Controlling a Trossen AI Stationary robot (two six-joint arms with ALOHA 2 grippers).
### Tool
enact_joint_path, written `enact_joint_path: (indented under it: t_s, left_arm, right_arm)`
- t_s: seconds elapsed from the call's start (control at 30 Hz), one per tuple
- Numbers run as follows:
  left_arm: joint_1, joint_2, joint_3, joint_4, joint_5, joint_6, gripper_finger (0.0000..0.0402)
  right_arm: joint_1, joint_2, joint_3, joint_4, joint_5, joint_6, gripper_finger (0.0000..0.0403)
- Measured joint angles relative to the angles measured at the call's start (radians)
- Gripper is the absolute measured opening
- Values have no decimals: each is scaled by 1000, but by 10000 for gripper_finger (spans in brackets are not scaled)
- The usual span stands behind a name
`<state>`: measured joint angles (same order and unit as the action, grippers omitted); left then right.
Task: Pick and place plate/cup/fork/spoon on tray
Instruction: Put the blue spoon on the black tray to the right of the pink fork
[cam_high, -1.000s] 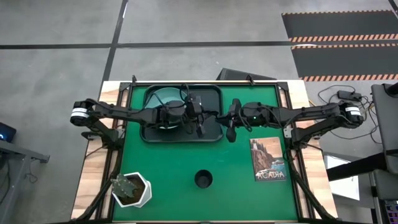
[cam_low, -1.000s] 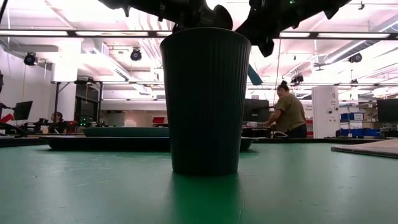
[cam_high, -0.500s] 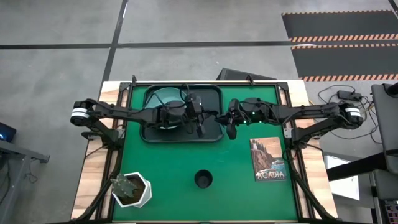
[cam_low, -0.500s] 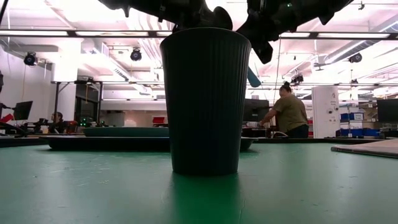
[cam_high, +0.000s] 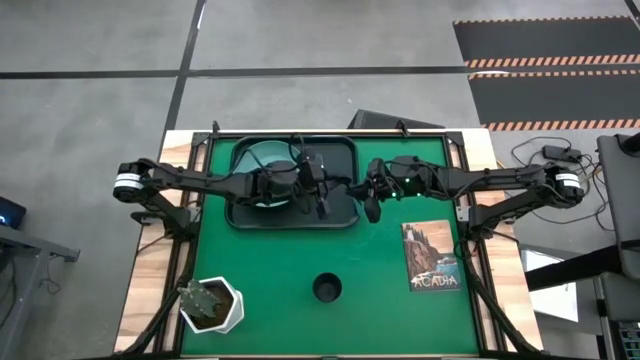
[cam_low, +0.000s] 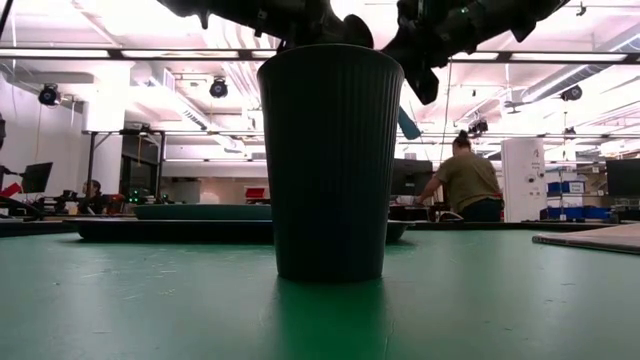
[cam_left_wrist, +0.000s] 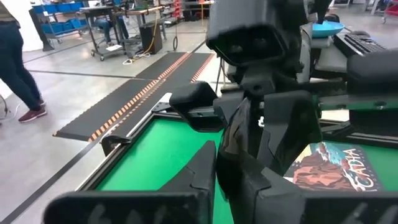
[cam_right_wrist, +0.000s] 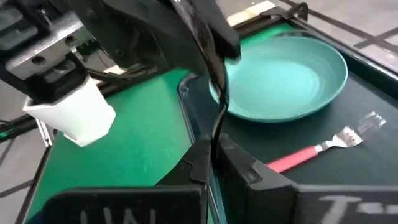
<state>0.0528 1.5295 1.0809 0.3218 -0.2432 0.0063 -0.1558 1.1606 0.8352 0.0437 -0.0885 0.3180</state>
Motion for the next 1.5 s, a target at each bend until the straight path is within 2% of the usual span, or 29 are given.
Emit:
enact_joint_path:
  t_s: [0.27, 0.43, 0.73, 0.87, 1.17, 1.3, 1.5]
  left_arm:
    - [0, 0, 0, 6, 0, 3, 79]
    - [0, -19, 0, -54, -4, 31, 104]
    - [-3, -115, 0, -275, -41, 28, 109]
    - [-1, -152, -3, -337, -54, 25, 109]
    - [-13, -205, -52, -321, -58, -27, 109]
    - [-23, -212, -91, -266, -58, -28, 109]
    - [-25, -230, -124, -206, -59, -23, 109]
  right_arm:
    - [-10, 9, -3, -5, 4, 16, 8]
    - [-44, 44, -3, 1, -7, 43, 8]
    - [-135, 151, -8, 48, 16, 81, 7]
    - [-181, 218, -8, 109, -64, 110, 7]
    - [-241, 429, -10, 341, -144, 222, 7]
    - [-265, 512, -10, 471, -223, 308, 7]
    - [-297, 578, -10, 576, -260, 420, 8]
